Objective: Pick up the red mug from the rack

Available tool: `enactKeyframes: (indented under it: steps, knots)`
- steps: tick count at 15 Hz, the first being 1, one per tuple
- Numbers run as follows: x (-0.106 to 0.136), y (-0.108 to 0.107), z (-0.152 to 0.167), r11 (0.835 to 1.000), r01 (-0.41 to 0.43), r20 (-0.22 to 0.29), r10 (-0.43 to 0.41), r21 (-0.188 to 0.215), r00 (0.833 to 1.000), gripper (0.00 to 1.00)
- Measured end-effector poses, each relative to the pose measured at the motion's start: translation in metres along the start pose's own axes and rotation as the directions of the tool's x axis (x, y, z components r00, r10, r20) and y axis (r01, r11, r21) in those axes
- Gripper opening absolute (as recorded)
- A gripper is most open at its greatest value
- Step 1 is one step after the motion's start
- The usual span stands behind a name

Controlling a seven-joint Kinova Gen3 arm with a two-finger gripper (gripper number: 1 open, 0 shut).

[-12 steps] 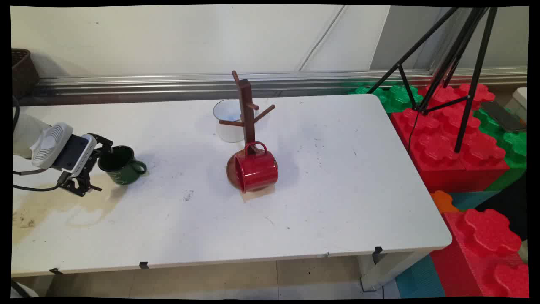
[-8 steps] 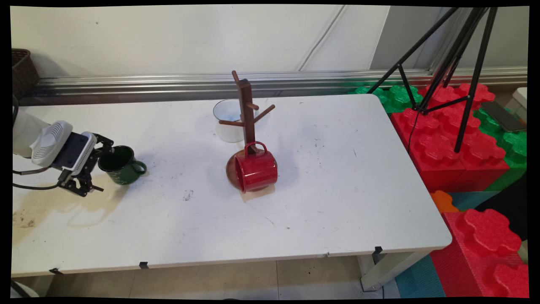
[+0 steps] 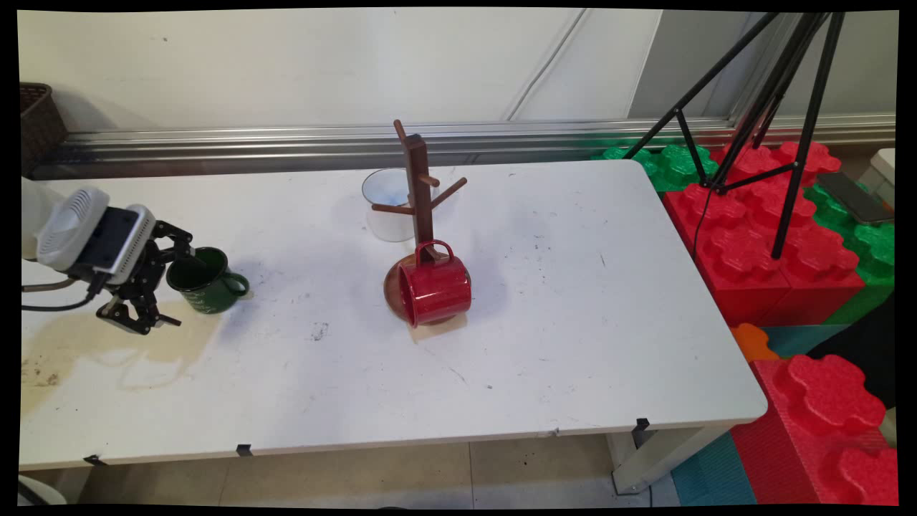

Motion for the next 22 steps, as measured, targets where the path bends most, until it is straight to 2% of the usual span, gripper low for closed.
enactKeyframes:
  steps: [5, 9, 13, 17, 22]
  knots:
    - [0.012, -0.001, -0.024, 0.996, 0.092, -0.085, -0.094, -0.020, 0.992, 1.00]
    - [0.022, -0.003, -0.037, 0.987, 0.155, -0.156, -0.161, -0.049, 0.975, 1.00]
    - [0.032, -0.006, -0.047, 0.972, 0.222, -0.222, -0.235, -0.081, 0.946, 1.00]
    - [0.044, -0.007, -0.052, 0.947, 0.296, -0.284, -0.320, -0.124, 0.904, 1.00]
    - [0.056, -0.008, -0.052, 0.925, 0.343, -0.328, -0.379, -0.164, 0.865, 1.00]
